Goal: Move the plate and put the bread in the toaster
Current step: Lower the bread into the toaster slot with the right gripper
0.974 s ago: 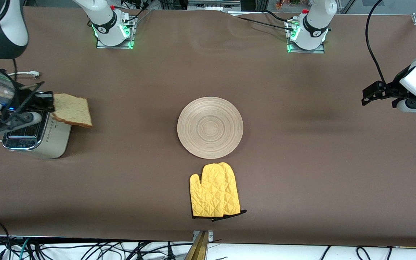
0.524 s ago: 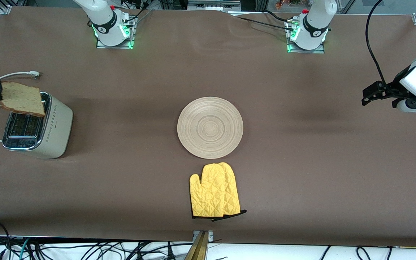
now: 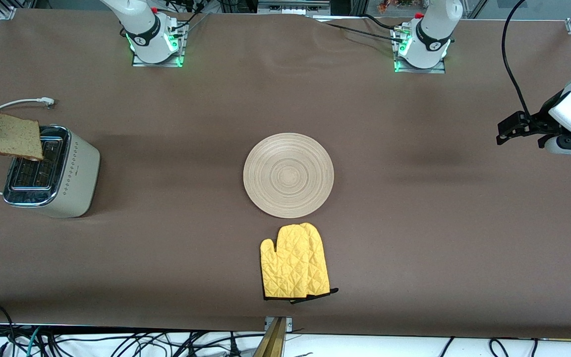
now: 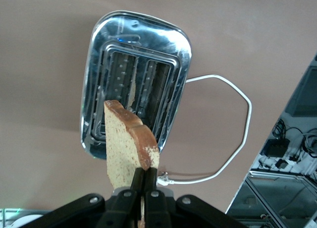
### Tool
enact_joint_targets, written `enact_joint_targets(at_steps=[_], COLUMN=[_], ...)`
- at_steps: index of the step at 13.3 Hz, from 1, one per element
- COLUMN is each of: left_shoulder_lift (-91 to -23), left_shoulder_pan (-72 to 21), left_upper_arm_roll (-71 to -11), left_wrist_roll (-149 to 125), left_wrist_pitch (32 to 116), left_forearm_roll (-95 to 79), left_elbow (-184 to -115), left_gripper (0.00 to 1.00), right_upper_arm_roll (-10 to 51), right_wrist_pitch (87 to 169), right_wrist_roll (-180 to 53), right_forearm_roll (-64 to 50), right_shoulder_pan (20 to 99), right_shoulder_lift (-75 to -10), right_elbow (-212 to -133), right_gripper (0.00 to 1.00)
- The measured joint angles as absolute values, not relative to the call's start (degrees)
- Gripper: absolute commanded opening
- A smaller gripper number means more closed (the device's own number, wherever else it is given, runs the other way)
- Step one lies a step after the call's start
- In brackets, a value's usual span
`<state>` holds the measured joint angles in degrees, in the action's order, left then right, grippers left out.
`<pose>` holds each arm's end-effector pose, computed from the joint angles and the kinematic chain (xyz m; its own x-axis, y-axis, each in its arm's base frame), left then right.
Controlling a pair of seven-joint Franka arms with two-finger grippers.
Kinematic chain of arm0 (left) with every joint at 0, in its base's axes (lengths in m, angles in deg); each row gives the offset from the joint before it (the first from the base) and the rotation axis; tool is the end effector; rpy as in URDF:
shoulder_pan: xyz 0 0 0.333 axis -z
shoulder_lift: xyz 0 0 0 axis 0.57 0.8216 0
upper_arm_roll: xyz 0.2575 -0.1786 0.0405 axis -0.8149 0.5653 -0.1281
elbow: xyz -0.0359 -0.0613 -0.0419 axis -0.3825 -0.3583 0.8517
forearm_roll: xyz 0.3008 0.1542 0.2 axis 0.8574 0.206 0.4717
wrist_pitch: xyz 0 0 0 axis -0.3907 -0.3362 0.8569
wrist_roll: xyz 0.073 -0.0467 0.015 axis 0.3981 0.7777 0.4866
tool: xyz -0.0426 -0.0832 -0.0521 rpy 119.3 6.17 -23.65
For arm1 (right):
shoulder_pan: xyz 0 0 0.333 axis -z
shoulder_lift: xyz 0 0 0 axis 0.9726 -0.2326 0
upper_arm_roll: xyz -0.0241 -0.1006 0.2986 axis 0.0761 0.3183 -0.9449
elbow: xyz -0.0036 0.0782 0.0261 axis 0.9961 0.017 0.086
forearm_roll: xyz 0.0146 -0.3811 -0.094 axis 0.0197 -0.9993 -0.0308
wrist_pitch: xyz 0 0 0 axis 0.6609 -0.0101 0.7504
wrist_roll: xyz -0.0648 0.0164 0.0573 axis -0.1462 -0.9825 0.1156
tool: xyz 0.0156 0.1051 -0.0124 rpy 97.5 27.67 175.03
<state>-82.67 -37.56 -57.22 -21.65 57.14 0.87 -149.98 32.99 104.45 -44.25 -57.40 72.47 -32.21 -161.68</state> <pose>0.5631 0.0076 0.5574 0.9991 -0.0422 0.0046 -0.0422 -0.9991 0.0086 0.5931 -0.1518 0.5167 0.9457 0.1806 -0.2702 0.2398 -0.9489 0.2051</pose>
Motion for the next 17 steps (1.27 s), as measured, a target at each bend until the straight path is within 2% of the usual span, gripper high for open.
enact_joint_targets(at_steps=[4, 17], left_shoulder_lift=[-82.7, -82.6], left_shoulder_pan=[-37.6, -37.5], left_upper_arm_roll=[-57.2, -57.2], left_wrist_roll=[-21.6, -21.6], left_wrist_pitch=[57.1, 57.2], left_forearm_roll=[0.9, 1.1], left_elbow=[-150.0, -150.0], left_gripper=[1.0, 1.0], right_upper_arm_roll=[33.0, 33.0], right_wrist_pitch=[107.6, 110.7], right_wrist_roll=[-45.7, -48.7], right_forearm_roll=[-58.0, -58.1], right_shoulder_pan=[72.4, 72.4], right_shoulder_lift=[-34.6, -38.1], right_elbow=[-161.7, -161.7], right_gripper=[0.0, 0.0])
